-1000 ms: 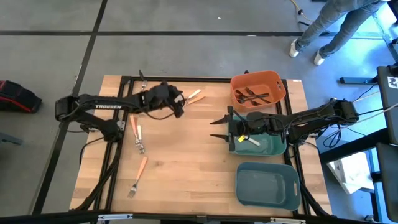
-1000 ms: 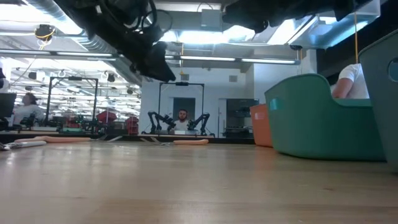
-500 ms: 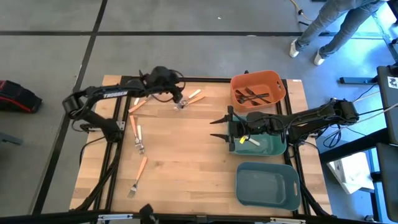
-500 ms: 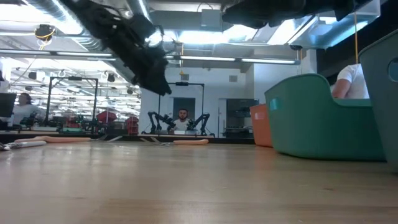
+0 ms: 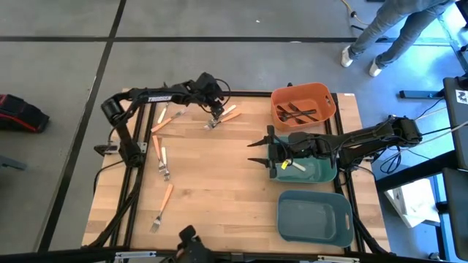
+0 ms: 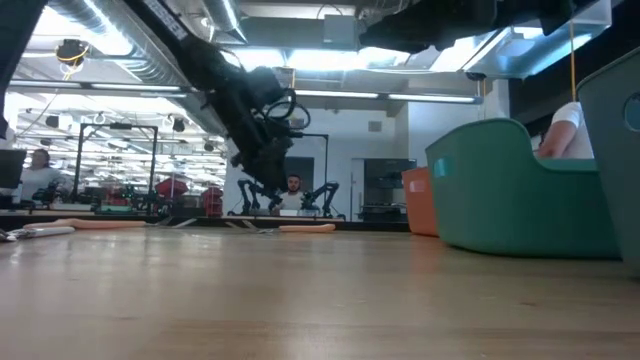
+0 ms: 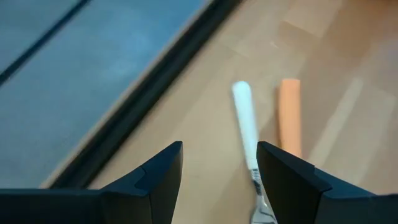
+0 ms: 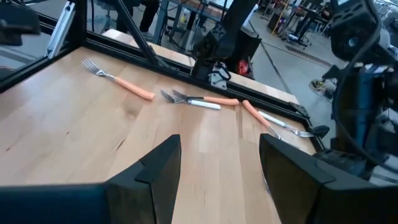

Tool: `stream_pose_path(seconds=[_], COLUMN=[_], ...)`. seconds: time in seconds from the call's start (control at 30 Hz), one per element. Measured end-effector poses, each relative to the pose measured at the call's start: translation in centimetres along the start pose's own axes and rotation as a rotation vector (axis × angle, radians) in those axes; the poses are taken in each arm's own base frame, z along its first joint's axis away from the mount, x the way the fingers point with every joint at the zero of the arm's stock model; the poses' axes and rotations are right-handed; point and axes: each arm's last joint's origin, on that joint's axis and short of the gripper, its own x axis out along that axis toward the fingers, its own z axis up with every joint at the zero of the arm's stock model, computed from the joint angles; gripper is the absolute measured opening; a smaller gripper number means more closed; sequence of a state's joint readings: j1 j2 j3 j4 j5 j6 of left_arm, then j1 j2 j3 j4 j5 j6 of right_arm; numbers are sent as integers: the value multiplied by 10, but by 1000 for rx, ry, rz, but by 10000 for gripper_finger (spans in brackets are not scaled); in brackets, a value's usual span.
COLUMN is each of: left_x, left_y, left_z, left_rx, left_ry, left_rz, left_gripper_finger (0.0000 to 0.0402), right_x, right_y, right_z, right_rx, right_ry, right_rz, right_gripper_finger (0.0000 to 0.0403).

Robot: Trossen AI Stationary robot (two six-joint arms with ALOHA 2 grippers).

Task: Sort silverware by color (type)
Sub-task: Put the white fork into the green bin

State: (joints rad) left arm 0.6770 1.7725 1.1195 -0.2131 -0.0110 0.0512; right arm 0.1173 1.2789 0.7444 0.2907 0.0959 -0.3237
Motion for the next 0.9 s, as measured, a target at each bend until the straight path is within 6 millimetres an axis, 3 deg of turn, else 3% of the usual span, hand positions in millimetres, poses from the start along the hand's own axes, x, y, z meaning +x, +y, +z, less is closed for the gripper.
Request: stream_pose_path(seconds=[0.53, 0.9], left_x=[64, 69], left_y=[7, 7], left_z=[-10, -16], left_rx=[29, 71], left_ry=[158, 215], left_rz=[-153, -150], left_gripper_finger=[202, 184], right_x=[0, 0], right_y=[0, 0], right_z=[1, 0], right_rx=[1, 1], right_ry=[-5, 1], right_rz=[-2, 0], right_gripper_finger=[204, 204])
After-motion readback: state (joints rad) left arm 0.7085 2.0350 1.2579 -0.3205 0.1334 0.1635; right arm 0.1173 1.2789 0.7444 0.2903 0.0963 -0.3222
